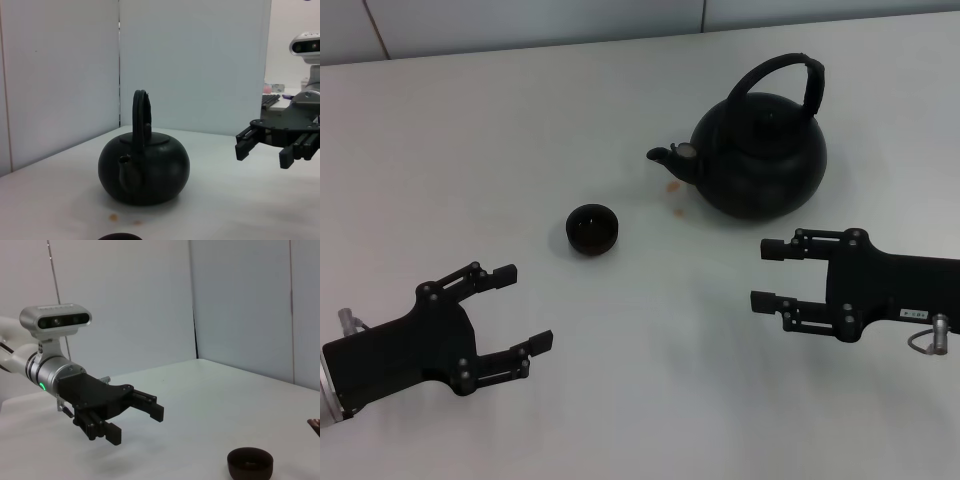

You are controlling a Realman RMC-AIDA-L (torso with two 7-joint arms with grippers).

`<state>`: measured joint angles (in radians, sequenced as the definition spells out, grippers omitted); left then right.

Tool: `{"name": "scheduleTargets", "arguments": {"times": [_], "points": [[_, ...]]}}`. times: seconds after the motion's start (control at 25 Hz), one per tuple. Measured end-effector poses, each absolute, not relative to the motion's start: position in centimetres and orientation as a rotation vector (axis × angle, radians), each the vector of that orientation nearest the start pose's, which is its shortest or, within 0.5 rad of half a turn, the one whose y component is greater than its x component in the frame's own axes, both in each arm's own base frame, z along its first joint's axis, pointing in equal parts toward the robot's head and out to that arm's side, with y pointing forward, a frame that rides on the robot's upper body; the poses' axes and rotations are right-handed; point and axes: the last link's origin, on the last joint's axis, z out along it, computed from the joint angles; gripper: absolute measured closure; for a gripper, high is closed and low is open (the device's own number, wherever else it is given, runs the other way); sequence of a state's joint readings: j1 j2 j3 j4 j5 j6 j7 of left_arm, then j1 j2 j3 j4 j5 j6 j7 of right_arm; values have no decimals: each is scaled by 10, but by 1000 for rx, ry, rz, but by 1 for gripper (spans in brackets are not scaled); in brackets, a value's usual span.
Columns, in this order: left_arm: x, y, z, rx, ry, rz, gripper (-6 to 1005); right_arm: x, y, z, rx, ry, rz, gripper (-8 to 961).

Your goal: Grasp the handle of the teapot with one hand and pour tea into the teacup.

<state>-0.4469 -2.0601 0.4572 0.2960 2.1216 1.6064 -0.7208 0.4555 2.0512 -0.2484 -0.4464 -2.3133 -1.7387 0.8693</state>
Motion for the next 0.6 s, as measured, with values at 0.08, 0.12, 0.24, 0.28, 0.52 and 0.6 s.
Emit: {"name": "scheduleTargets", "arguments": {"times": [0.08,0.12,0.24,0.28,0.52,0.6], "points": [[-304,262,-40,-2685,-270,-791,140,313,265,-3,-2688,365,778,324],[-304,263,-40,-2685,-269,-791,140,313,265,-4,-2687,366,776,324],[-304,263,-40,-2686,-269,-793,140,314,265,-5,-2696,367,767,325],[-303,263,-40,-2686,-269,-793,140,314,265,-6,-2699,366,764,325],[-303,263,-40,-2686,-269,-792,140,314,266,-7,-2706,368,751,325],[-304,263,-40,-2686,-269,-791,140,313,267,-7,-2706,367,752,325]]}}
